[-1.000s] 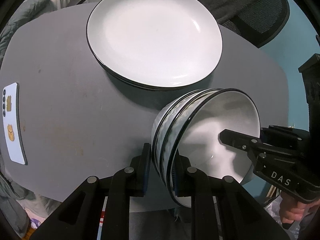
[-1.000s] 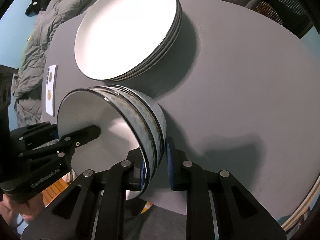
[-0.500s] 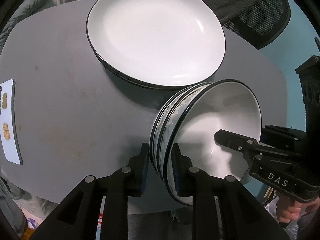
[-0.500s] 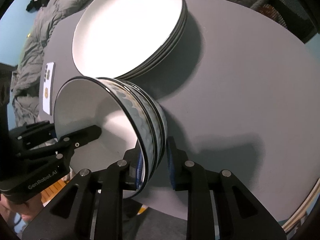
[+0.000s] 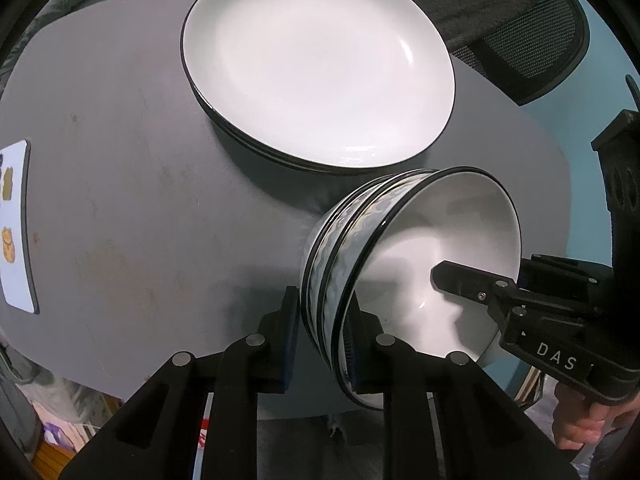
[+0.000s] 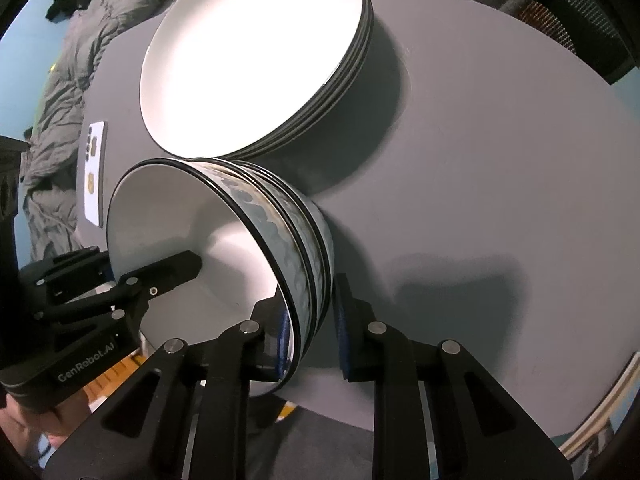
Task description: Organize plates and bowls
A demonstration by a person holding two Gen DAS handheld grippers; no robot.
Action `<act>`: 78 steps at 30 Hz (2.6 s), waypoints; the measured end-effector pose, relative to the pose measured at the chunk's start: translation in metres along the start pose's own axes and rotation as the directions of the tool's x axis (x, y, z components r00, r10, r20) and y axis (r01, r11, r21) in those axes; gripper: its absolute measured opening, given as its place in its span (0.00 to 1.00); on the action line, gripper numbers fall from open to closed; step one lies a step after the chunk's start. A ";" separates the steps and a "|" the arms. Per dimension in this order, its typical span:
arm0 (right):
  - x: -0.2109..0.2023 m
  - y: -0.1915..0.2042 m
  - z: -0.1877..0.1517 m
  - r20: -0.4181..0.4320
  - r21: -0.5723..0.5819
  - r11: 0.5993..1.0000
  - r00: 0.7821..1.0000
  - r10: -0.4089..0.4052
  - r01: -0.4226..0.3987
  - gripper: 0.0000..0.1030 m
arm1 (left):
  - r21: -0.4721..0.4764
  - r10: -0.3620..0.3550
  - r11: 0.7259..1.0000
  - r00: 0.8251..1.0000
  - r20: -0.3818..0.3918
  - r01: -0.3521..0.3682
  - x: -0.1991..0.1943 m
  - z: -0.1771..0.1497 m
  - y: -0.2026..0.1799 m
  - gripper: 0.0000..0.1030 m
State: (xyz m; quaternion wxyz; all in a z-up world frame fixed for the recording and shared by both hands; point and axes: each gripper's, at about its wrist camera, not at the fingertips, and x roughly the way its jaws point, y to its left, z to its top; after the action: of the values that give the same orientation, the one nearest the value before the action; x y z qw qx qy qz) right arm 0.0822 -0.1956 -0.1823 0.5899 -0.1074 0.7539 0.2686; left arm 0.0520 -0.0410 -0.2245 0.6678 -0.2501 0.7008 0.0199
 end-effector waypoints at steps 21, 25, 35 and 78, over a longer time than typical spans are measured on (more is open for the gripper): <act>-0.042 0.029 0.008 0.053 -0.022 0.999 0.998 0.030 -0.029 0.19 | 0.016 -0.007 1.000 0.999 0.043 0.007 -0.066 0.003 0.002 0.19; -0.055 0.037 0.015 0.074 -0.029 0.999 0.997 0.030 -0.028 0.19 | 0.026 -0.005 1.000 0.998 0.070 0.003 -0.086 0.009 0.004 0.19; -0.068 0.046 0.057 0.115 -0.066 0.998 0.993 0.014 -0.007 0.18 | 0.031 0.038 0.999 0.992 0.119 -0.042 -0.099 0.060 0.003 0.19; -0.024 0.042 0.128 0.031 -0.109 0.992 0.997 -0.066 0.069 0.27 | 0.038 0.146 0.988 0.983 0.114 -0.151 -0.053 0.122 0.013 0.28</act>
State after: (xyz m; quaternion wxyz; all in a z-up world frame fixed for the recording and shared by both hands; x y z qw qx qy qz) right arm 0.1754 -0.0964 -0.1681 0.6022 -0.1616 0.7257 0.2909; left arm 0.1588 0.0315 -0.1916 0.7079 -0.1801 0.6796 0.0674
